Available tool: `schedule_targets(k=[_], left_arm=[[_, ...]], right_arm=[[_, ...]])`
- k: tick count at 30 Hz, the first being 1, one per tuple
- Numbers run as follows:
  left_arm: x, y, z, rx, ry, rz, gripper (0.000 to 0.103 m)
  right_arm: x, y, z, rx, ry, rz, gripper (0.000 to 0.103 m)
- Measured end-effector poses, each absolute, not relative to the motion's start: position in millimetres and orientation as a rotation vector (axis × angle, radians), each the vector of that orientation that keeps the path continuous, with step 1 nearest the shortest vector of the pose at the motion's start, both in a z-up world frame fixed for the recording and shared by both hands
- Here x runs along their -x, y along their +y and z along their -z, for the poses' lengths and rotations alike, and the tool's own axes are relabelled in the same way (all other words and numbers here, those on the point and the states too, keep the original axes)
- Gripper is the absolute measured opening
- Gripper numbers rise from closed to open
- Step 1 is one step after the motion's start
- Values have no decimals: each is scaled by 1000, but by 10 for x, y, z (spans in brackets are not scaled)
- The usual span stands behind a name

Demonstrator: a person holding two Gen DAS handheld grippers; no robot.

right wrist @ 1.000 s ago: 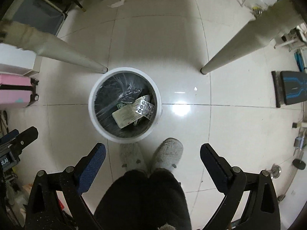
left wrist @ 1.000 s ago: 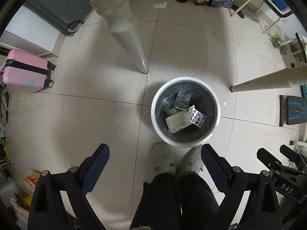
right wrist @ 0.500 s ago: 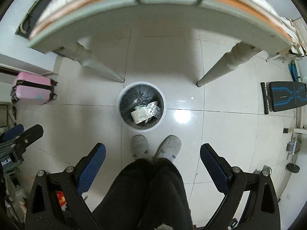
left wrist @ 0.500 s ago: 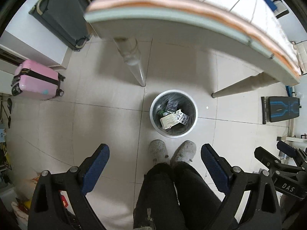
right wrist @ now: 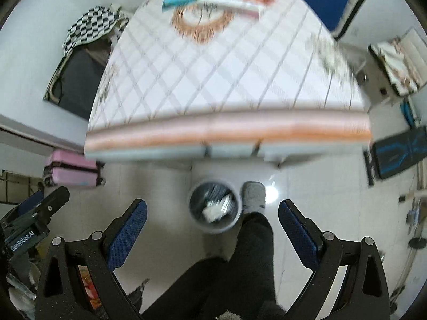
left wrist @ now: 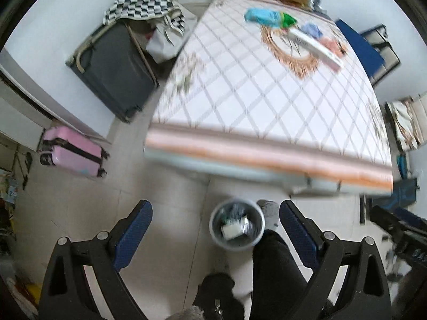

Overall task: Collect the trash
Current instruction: 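Lift both empty tools up from the bin back over the table, then grasp the white Doctor toothpaste box with left tool while right tool grasps orange snack bag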

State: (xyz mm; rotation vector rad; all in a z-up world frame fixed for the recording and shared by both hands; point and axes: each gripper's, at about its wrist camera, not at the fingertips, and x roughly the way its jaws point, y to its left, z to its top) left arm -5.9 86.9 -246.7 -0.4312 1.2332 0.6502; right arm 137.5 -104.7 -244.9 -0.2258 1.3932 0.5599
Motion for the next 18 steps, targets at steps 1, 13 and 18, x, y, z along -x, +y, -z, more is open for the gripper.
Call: schedule_targets(k=[1,13,18], left_arm=[[-105,940,2458,437,1231,-654,97],[-2953,1620,2781,631,1291,-734,101],[-3864,1967,3083,706,1328,-806,101]], right_arm=[[-1568,-1001,2391,221,1383,-556,100],[-5174,-522,2811,55,1410,-388,100],[-6394,-234,3274,-74,1475,-339,100]])
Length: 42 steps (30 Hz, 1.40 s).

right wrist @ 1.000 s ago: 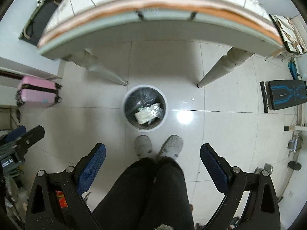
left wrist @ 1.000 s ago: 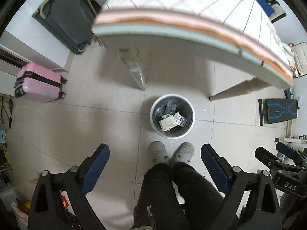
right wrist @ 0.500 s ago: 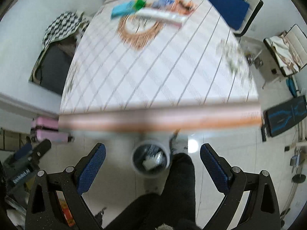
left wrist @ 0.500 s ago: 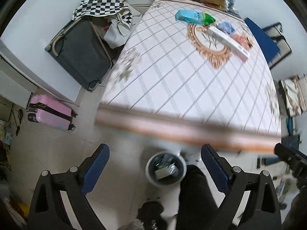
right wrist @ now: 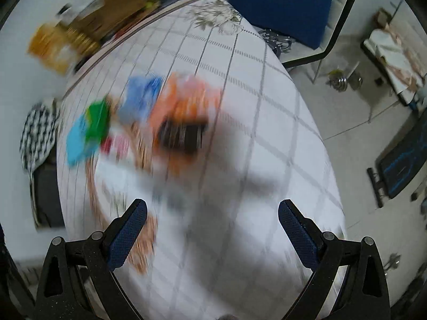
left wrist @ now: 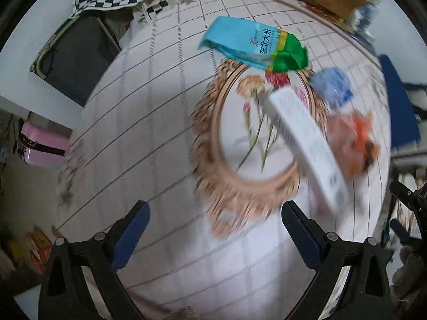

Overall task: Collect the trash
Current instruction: 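Grasp the white Doctor toothpaste box with left tool while right tool grasps orange snack bag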

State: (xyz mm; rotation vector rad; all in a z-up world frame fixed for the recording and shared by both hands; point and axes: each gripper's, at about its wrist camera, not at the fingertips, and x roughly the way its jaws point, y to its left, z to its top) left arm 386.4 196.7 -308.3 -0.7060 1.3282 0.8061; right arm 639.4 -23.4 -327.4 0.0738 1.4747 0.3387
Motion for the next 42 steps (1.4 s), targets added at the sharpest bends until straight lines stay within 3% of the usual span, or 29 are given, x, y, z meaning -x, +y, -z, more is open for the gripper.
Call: schedule_targets(k=[4,7,9,10,13,18,20,21,23,24,26,28,31,35,37,39,40,41,42], left_arm=[[-4244,2195,3366,769,1371,-860,101],[-4409,2273,3512,830,1394,-868,101],[-4500,2248,3542,849,1390,-852,101],[-4549,2216,3554,858,1390,-840,101],[-4671,2111,3632,932,1393,-798,101],[-4896,1925,3876,996,1420,-748,100],[-4939,1856,3922,949,1435,-735,77],[-4946,1819,3927,899,1453,-731,59],[-4931,1724,3893,789,1465,-665,57],[-4892,1665,3860,703,1479,-638,56],[-4828,1545,3818,542,1507,-570,55],[-4700,1419,3805,352,1549,-518,55],[-4485,1423,3840,277,1587,-507,54],[-4248,1626,3846,475,1539,-564,55],[-4186,1634,3802,481,1506,-569,44],[-4146,1583,3761,459,1491,-564,44],[-4122,1550,3724,444,1479,-558,44],[-4172,1480,3705,427,1471,-556,44],[-4133,1444,3656,411,1463,-553,44]], right_arm=[[-6976,58,3764,-184,1554,-324,99],[-7132,281,4048,-218,1590,-338,89],[-7181,415,4168,-199,1601,-357,74],[-7201,468,4198,-173,1600,-362,55],[-7225,428,4155,-110,1557,-361,35],[-7343,21,3998,-58,1526,-336,34],[-7359,-109,4022,-33,1552,-341,34],[-7358,-158,4040,-14,1564,-344,34],[-7336,-239,4080,14,1587,-345,37],[-7325,-288,4090,20,1598,-346,41],[-7303,-393,4107,33,1615,-323,79],[-7289,-504,4074,-15,1606,-319,92],[-7254,-614,4044,-87,1597,-311,92],[-7242,-438,4122,-100,1602,-297,92],[-7224,-330,4168,-87,1597,-286,92],[-7196,-244,4184,-62,1579,-275,91],[-7184,-216,4183,-52,1568,-276,84],[-7163,-177,4181,-35,1559,-277,65],[-7132,-138,4175,-25,1555,-284,57]])
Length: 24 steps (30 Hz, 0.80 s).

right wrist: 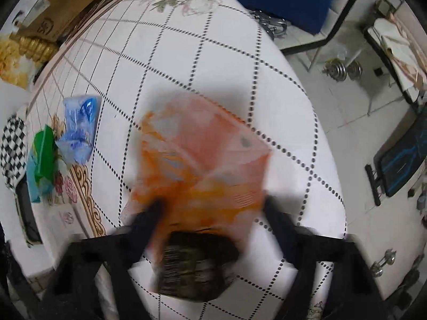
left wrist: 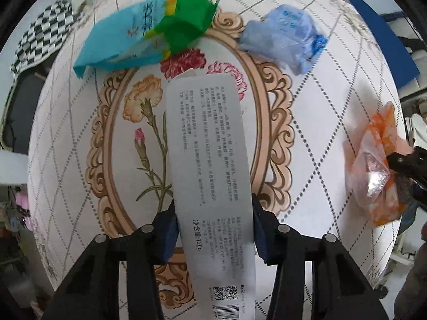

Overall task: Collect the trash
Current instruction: 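Grasp the white Doctor toothpaste box with left tool while right tool grasps orange snack bag, then carry the box and snack bag down to the bin while both tools release them inside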

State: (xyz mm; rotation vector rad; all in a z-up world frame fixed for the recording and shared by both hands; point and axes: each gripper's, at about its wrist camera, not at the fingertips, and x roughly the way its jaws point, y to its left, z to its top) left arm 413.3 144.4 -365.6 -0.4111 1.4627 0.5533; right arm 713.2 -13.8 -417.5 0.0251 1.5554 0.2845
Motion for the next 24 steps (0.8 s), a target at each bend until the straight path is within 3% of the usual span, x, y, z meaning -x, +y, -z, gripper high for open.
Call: schedule_targets(k=[2,4,8,14,24], left_arm=[[-4061,1429,3549,388,1445,-550,44],[-3976,1410,3445,369,1426,-552,44],[-3735,1297,3185,342,1387,-558,44],[-3900,1158,2908,314,1315,-544,44],[-2703,1085,2351,306,1209,-431,44]], right_arm=[[-7076,-85,4118,-8,1532,-289,32],[-7002,-57,4057,12,1515,-301,19],[-6827,-91,3891,6,1481,-337,12],[-6412,-243,3550,-19,1441,-407,11],[-4930,-694,2869,-34,1361,-514,9]])
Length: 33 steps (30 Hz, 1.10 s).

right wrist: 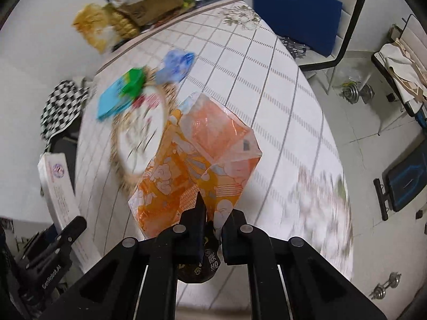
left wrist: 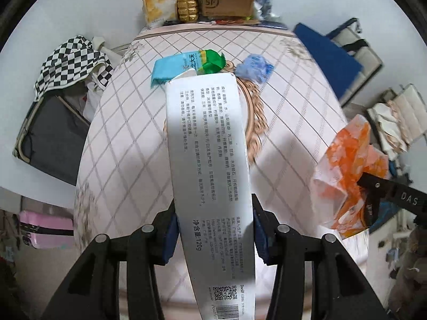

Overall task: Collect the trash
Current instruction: 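Carry the box and snack bag down to the bin while both tools release them inside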

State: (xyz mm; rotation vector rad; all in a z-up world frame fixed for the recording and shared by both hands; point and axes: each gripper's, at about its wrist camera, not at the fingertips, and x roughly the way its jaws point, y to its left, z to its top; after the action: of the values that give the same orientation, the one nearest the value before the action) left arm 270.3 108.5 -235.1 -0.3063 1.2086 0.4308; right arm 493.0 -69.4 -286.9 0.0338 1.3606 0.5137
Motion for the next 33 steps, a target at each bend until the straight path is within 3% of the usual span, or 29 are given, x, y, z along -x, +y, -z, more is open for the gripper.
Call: schedule_targets(k=[8,15,22,29,33], left_arm=[[-1148,797,2288,370,1238,-270,44],[-156,558,3032,480,1462,-173,44],[67,457,4525,600,1640,-167,44],[-162,516,6446,660,1737,-174,44],[-268,514,7272,699,1777,-154,47]], right_arm=[[-2943,-1373,2742,-80,1384,-504,9],[-1486,-1828,3478,-72,1603,-436,9],[-757,-1887,4889,10,1767,-366,9],[-551,-1739,6711,104,1806,-364,9],[-445,-1658,7539,145,1829,-395,9]])
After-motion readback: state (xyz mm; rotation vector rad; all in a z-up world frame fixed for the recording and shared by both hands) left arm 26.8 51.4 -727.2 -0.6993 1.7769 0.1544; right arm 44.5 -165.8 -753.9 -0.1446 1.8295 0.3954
